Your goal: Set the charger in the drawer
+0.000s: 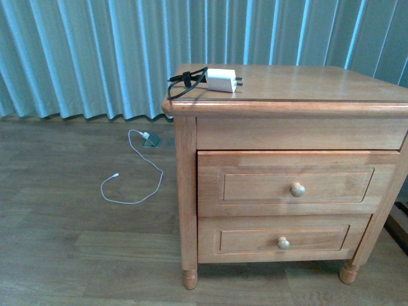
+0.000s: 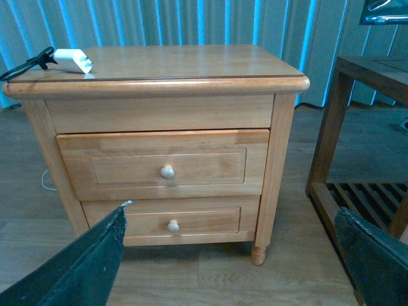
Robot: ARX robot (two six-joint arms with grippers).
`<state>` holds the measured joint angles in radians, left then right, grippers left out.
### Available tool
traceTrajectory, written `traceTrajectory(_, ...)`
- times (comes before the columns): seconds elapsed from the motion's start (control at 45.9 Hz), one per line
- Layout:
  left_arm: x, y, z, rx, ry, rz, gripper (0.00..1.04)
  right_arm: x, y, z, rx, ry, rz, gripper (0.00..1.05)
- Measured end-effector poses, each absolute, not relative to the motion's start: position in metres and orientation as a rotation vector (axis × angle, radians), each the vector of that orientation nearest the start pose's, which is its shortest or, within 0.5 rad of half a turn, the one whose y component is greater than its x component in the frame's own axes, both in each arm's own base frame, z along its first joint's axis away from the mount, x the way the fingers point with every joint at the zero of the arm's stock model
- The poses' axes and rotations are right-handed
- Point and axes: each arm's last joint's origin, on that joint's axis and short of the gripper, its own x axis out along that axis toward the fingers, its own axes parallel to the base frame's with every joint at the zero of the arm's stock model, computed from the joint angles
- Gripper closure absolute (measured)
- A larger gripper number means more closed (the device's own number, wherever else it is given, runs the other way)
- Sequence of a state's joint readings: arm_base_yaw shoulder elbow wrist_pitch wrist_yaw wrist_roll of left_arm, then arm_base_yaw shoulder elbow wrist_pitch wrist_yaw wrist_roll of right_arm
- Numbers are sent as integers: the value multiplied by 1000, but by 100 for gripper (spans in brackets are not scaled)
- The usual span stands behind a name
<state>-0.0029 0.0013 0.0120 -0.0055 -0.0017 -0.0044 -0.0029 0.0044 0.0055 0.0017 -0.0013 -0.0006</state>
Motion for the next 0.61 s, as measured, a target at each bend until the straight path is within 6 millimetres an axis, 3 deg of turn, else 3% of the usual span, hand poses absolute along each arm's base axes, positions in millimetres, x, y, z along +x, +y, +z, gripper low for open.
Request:
traceTrajectory(0.436, 97, 0, 167, -5, -5, -1, 6, 98, 0, 165, 0, -3, -2, 8)
traceTrajectory(0.61, 97, 0, 167, -5, -5, -3, 6, 111, 0, 167, -72, 84, 181, 8)
